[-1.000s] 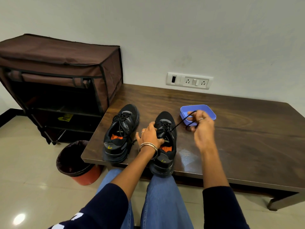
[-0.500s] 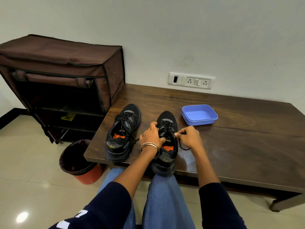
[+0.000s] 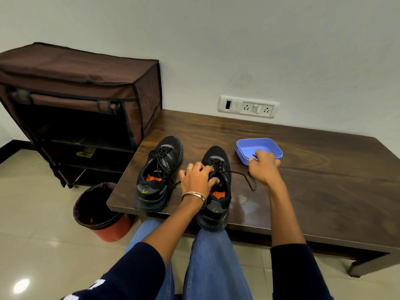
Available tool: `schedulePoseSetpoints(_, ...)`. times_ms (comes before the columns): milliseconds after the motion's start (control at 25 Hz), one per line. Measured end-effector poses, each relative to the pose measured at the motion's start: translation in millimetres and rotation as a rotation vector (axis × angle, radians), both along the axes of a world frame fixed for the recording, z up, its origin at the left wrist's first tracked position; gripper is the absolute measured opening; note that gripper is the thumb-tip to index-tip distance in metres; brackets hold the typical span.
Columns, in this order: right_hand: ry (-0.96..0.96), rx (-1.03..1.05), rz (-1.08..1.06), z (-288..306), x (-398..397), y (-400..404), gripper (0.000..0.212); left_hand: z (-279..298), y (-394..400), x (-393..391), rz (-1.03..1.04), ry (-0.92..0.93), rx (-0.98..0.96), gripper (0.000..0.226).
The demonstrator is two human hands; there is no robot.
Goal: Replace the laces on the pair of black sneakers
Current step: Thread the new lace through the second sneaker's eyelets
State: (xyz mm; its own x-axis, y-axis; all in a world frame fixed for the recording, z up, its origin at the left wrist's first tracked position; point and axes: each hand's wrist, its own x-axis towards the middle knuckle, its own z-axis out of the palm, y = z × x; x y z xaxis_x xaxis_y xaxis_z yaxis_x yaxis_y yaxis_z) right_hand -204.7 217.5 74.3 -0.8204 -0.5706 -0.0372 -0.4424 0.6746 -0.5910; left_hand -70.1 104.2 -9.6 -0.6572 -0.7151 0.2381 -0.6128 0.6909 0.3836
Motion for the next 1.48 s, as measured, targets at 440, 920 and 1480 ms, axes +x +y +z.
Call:
schedulePoseSetpoints(440,-0.099,-0.399,0.001,-39,43,-31,0.024,21,-6,-2,0.015,0.078,0.316,0.026)
schedulePoseSetpoints(920,0.302,-0.024,0.074,-63,60,-46,0.022,20,-12,-1,0.099,0.137,0.494,0.021)
schedulePoseSetpoints(1480,0.187,-0.234,0.035,-72,59,-47,0.014,22,-13,4,0.139,0.181,0.566,0.018)
